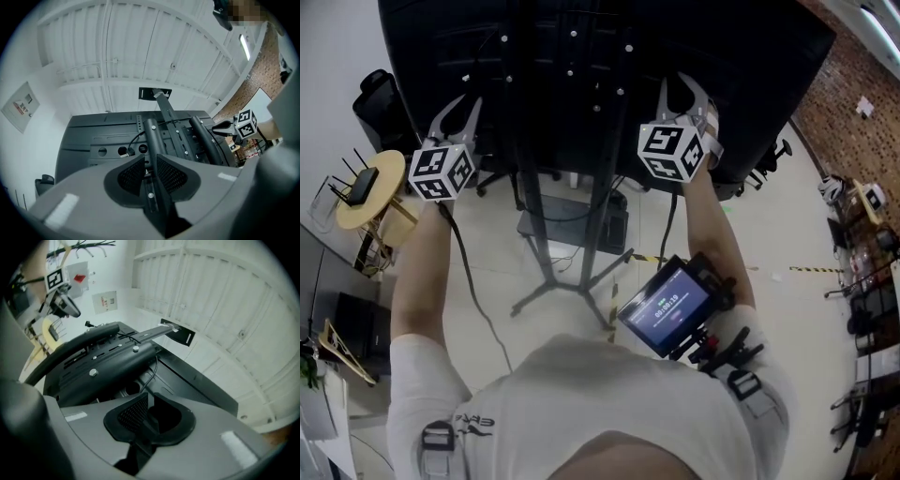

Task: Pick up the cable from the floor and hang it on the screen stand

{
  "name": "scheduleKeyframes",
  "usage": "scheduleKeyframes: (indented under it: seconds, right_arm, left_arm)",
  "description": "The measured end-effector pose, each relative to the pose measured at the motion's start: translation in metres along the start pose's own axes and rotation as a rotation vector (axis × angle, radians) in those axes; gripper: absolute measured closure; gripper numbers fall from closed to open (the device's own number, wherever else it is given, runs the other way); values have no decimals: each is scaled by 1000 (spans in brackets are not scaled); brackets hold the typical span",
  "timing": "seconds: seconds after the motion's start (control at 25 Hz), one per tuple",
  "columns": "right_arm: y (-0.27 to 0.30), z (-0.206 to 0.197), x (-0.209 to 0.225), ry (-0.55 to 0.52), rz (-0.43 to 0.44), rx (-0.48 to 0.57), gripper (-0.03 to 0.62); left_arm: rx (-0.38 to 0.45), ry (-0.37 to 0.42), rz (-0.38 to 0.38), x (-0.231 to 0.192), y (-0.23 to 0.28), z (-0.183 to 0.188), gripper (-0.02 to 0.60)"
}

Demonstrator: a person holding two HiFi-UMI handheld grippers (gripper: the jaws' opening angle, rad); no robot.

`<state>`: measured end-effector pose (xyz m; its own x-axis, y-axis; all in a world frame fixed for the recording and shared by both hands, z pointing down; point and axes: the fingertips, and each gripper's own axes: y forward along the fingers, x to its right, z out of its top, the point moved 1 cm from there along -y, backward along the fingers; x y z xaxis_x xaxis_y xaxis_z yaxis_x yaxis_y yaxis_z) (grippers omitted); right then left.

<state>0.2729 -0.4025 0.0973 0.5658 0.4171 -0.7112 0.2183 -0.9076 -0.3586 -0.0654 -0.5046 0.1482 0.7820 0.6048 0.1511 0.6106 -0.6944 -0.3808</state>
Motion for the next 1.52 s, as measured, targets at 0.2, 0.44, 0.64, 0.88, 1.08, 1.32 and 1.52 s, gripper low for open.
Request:
scheduleKeyframes:
  seconds: [0.2, 0.44, 0.64, 0.88, 1.08, 1.32, 1.52]
  right_arm:
    - [-16, -15, 10, 244, 60, 66, 580]
    - [-28, -25, 6, 348, 151, 138, 580]
    - [-38, -31, -14, 415, 240, 164, 582]
    - [-53, -22, -37, 488, 310, 187, 582]
    - [-72, -9, -56, 539, 357, 186, 582]
    - [-114, 0, -83, 655, 427, 132, 582]
    - [-176, 3, -115, 744, 492, 77, 581]
  left_arm:
    - [-6, 7, 73, 31, -13, 9, 518]
    - [-20, 50, 171, 71, -33, 20, 566]
    - [-39, 81, 248, 95, -62, 27, 578]
    - [-51, 77, 302, 106, -87, 33, 578]
    - [-44, 62, 302, 115, -104, 36, 578]
    - [-50, 17, 280, 127, -139, 30, 578]
    - [-82, -19, 246, 143, -188, 17, 578]
